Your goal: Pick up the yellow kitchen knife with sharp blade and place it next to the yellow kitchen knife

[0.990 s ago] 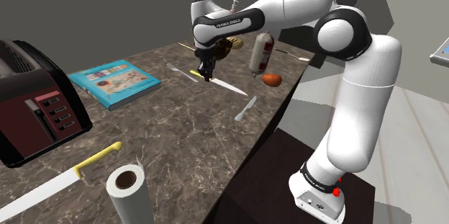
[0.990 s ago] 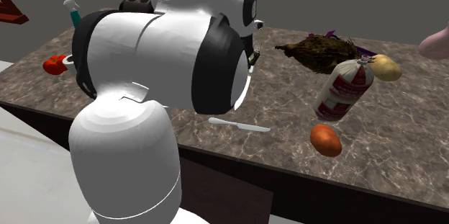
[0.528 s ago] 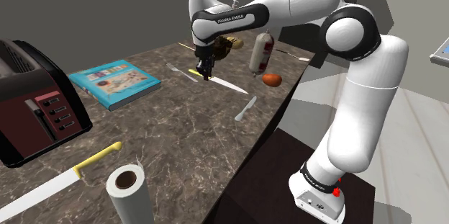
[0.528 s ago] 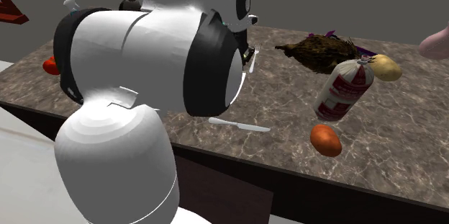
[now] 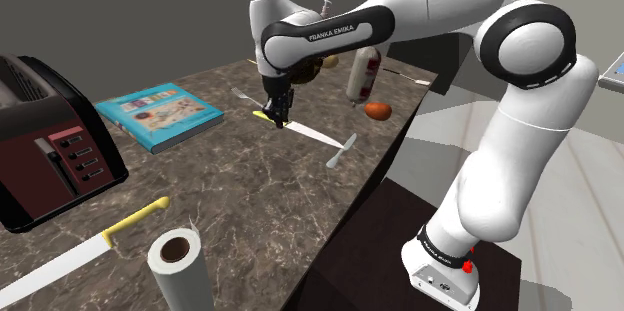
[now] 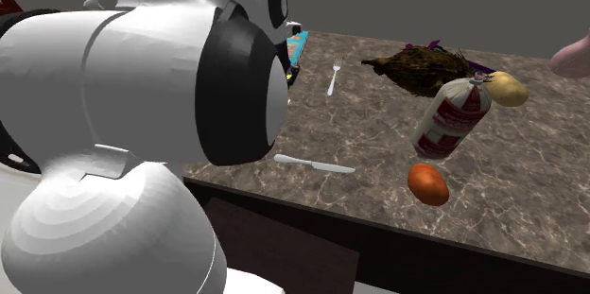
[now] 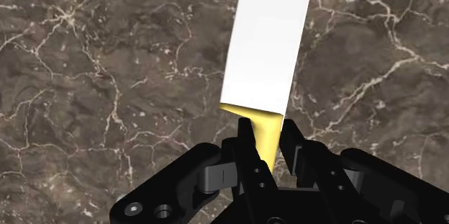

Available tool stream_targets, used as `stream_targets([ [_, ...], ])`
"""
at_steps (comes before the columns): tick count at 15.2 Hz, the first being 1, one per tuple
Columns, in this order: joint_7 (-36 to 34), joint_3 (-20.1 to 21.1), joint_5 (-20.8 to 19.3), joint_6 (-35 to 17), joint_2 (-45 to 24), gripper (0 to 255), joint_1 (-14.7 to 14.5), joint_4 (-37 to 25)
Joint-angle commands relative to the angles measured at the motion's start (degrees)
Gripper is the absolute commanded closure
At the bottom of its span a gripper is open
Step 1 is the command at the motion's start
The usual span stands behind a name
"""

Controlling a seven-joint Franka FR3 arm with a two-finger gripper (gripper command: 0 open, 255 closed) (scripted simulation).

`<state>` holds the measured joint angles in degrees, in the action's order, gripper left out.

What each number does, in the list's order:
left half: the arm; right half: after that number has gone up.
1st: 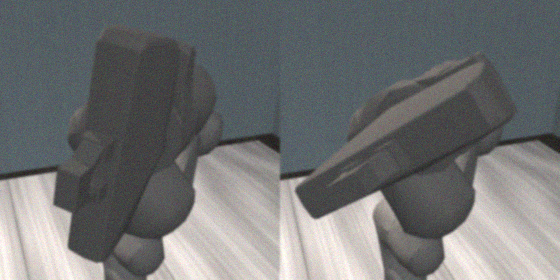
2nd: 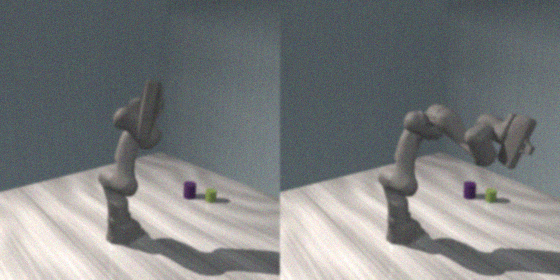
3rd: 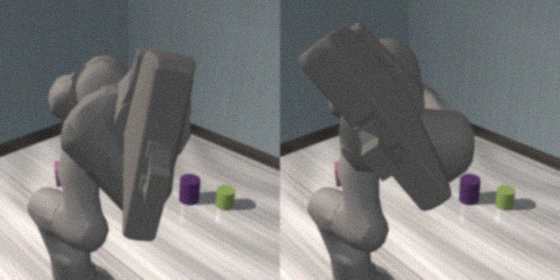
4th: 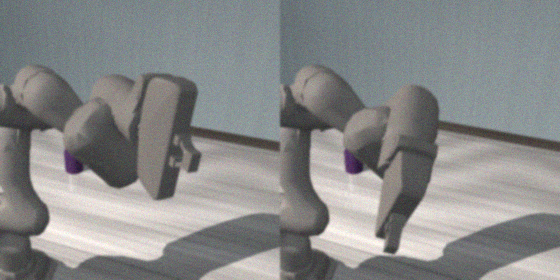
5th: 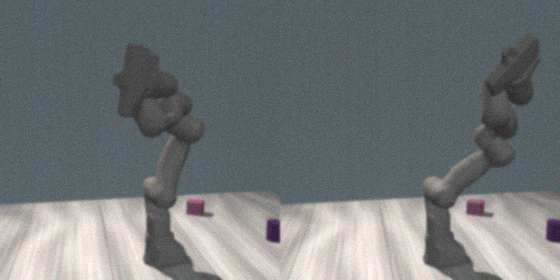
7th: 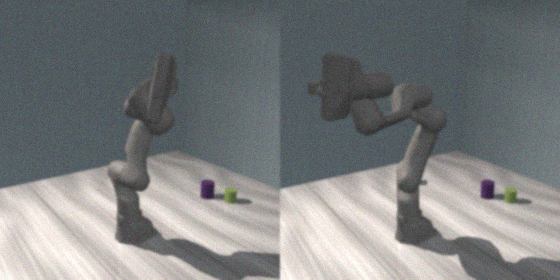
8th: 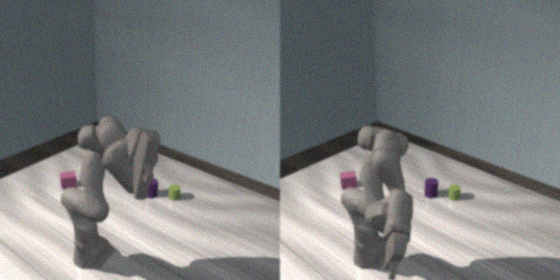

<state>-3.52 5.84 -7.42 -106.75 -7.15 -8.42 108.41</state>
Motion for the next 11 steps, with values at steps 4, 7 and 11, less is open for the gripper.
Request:
stream_targets([
  [4,-6.05,2.96,1.15,-0.20,3.25,255,-3.36,4.09],
  [7,-9.70,4.85,1.93,-0.09,4.44,255,-5.40,5.50],
  [11,-14.69,7.47,2.98,0.19,5.31,255,-8.16,6.46],
])
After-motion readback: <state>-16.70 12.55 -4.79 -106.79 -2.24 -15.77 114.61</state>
